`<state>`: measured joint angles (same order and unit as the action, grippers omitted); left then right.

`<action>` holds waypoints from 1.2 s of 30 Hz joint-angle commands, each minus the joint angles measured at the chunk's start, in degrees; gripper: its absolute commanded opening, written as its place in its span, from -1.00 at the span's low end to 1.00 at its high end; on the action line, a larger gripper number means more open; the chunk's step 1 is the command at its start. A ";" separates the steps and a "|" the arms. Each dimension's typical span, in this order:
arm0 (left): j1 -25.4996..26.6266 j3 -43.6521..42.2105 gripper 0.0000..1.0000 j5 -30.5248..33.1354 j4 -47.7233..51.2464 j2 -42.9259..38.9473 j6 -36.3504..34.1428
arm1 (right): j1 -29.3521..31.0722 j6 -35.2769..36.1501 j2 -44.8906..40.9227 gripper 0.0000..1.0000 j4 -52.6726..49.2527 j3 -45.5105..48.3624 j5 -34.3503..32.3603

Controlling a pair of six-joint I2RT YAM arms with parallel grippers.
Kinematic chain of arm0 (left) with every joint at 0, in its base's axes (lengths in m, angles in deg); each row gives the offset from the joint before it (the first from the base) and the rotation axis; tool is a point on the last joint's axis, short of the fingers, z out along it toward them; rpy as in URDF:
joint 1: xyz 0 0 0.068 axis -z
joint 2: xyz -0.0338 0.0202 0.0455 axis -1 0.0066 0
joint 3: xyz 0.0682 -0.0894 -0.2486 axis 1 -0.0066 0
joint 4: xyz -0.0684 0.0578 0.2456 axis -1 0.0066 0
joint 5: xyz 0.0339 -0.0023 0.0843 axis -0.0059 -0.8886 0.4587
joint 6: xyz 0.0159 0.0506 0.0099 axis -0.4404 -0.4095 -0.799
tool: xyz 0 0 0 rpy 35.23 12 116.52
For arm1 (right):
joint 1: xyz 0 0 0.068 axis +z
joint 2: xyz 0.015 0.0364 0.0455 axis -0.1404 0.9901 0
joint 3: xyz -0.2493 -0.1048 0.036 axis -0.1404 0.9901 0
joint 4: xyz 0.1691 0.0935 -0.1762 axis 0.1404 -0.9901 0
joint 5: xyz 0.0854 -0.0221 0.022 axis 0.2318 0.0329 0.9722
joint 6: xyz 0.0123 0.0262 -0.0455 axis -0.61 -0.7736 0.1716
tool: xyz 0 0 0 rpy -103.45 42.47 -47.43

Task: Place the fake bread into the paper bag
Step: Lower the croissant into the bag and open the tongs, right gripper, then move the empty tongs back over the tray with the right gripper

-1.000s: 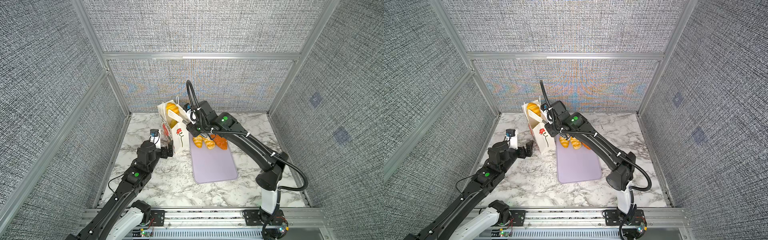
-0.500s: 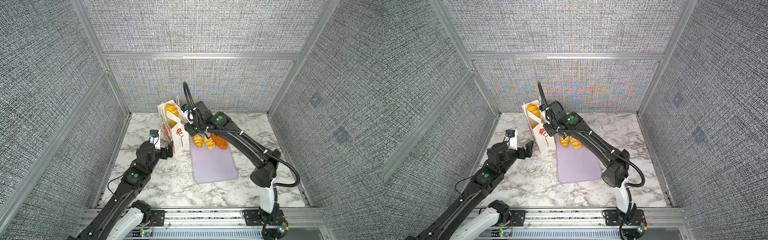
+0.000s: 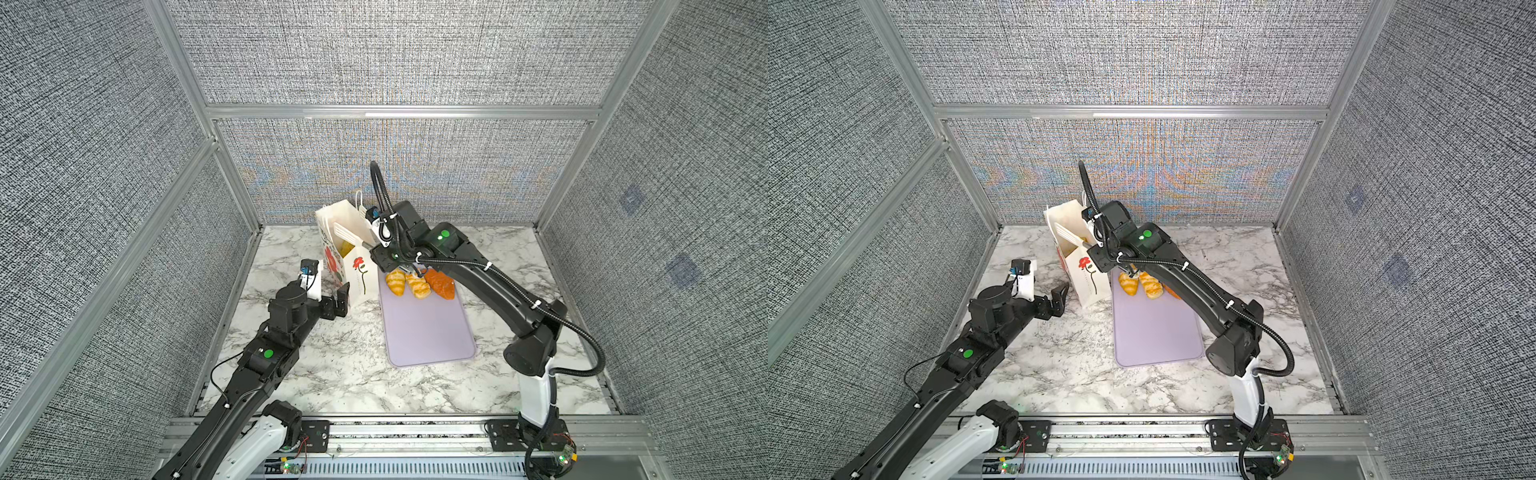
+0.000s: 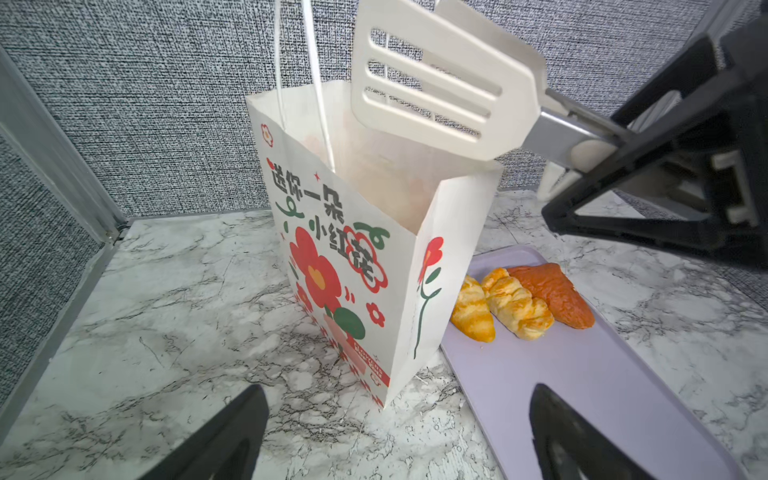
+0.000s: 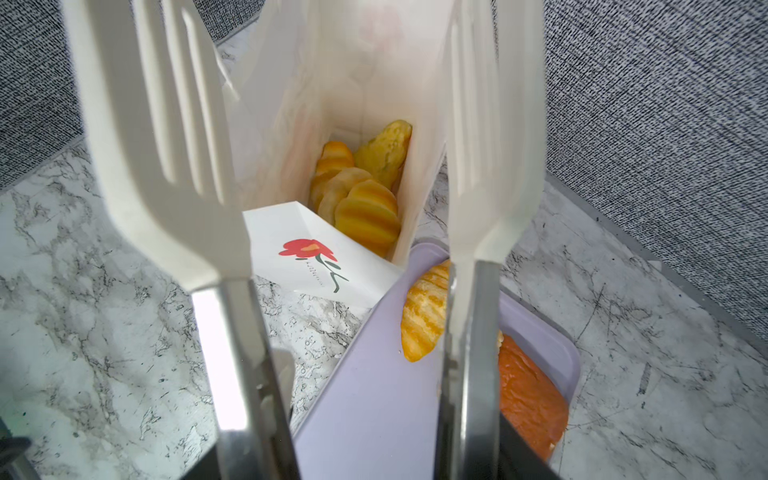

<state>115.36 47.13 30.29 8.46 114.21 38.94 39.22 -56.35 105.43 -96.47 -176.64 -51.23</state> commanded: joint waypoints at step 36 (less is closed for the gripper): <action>12.04 -7.29 0.99 1.30 -12.28 2.74 7.55 | -5.07 -6.24 -28.32 0.24 9.97 44.12 -10.76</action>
<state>127.03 40.22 30.60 -0.70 116.50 46.00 34.54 -60.48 78.35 -88.34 -134.20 -60.65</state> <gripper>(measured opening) 0.993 0.622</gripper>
